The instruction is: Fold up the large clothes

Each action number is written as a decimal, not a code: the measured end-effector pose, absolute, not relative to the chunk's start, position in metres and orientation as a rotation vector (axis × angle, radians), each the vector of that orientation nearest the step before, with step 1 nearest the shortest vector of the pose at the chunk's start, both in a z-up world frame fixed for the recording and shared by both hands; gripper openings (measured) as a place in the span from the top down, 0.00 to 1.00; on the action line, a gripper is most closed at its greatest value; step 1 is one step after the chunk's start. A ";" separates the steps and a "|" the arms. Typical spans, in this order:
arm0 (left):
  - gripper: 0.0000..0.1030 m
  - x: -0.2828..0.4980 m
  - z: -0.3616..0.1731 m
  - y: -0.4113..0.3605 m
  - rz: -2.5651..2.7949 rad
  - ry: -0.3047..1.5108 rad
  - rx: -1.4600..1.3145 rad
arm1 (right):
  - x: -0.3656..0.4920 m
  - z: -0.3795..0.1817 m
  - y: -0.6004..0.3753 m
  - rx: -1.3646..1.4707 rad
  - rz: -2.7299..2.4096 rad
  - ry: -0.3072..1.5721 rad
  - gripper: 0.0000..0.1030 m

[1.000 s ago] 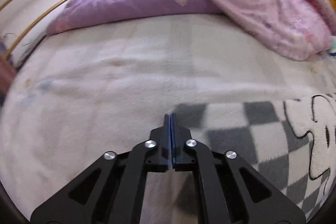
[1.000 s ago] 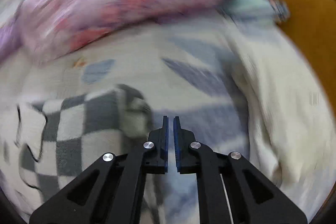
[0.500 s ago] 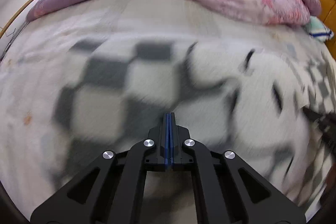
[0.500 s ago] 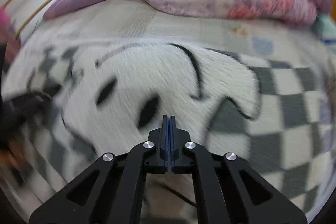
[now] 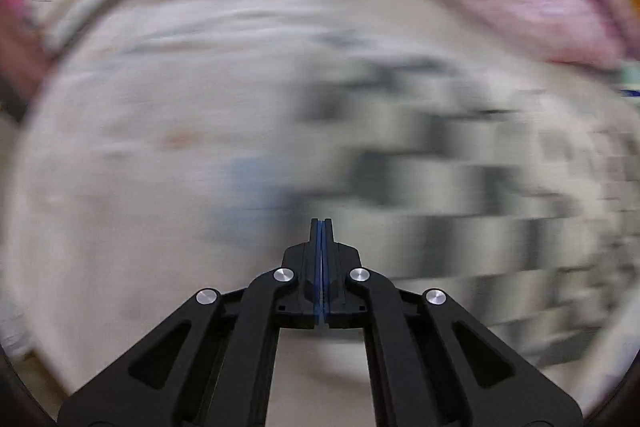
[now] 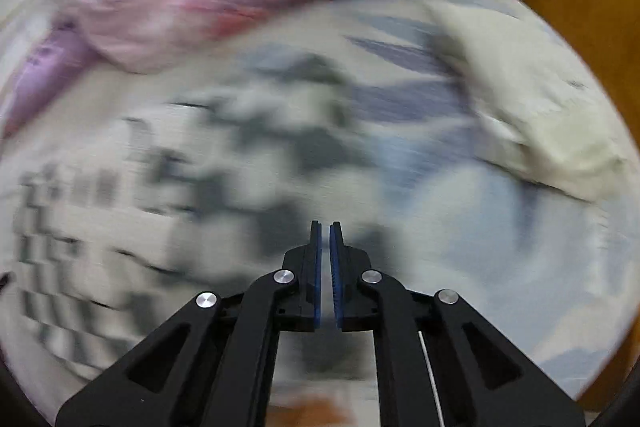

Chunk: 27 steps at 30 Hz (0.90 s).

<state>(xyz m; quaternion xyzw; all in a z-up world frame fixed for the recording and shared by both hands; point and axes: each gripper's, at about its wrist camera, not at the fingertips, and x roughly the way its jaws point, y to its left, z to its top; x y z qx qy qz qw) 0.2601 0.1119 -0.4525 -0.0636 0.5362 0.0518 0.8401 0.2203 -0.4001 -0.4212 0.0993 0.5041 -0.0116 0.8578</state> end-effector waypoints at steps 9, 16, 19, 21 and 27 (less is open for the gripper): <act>1.00 0.205 -0.521 0.007 -0.037 1.293 -0.266 | 0.159 -0.487 -0.245 0.178 0.205 1.287 0.98; 0.98 0.174 -0.493 0.042 0.000 1.356 -0.182 | 0.128 -0.482 -0.277 0.311 0.197 1.501 0.94; 0.97 0.200 -0.484 0.088 0.127 1.280 -0.177 | 0.167 -0.456 -0.309 0.291 0.110 1.399 0.86; 0.98 0.218 -0.512 0.126 0.215 1.319 -0.172 | 0.194 -0.454 -0.335 0.226 -0.037 1.343 0.83; 0.95 0.220 -0.488 0.139 0.205 1.359 -0.167 | 0.208 -0.447 -0.357 0.395 -0.101 1.420 0.61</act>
